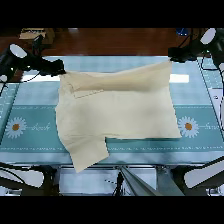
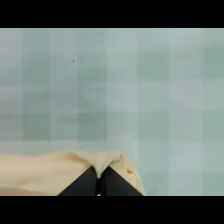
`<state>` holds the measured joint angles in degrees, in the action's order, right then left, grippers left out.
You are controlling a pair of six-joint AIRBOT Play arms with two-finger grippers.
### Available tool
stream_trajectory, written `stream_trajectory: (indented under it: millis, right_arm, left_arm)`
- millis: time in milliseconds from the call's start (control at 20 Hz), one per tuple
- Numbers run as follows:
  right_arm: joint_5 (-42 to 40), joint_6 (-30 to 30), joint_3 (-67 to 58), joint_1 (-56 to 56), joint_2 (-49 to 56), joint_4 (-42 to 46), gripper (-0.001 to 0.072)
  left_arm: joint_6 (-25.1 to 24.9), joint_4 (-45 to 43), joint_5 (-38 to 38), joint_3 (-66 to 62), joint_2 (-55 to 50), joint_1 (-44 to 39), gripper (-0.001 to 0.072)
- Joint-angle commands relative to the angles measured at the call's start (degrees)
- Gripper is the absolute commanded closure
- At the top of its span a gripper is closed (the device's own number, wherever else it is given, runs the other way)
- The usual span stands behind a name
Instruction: Fold the shirts.
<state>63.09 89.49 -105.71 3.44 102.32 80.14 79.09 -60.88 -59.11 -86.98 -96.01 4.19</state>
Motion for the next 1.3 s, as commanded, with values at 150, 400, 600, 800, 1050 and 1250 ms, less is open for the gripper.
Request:
stream_trajectory:
  millis: [150,400,600,800,1050,1250]
  right_arm:
    - [12.61,2.49,-0.04,-0.04,-2.56,-0.20,0.0682]
    - [25.20,4.98,0.02,-0.04,-2.49,-0.04,0.0682]
    - [28.72,5.09,0.15,-0.07,-2.49,1.99,0.0682]
    - [29.07,5.42,0.13,-0.07,-2.49,2.60,0.0682]
    - [30.32,1.68,0.13,0.09,-2.62,3.04,0.0371]
    - [43.65,-4.85,0.35,2.12,-6.34,5.86,0.0313]
  left_arm:
    - [1.03,-0.09,-12.92,-1.27,1.88,0.22,0.0683]
    - [6.14,-5.03,-27.41,-1.03,0.81,0.11,0.0683]
    - [8.35,-13.44,-33.07,-1.03,0.57,0.13,0.0683]
    - [9.97,-13.70,-33.09,-1.03,0.28,-0.15,0.0682]
    - [10.12,-12.70,-34.42,-1.09,1.05,-0.24,0.0222]
    - [5.97,-12.41,-41.53,-0.79,6.82,2.19,0.0225]
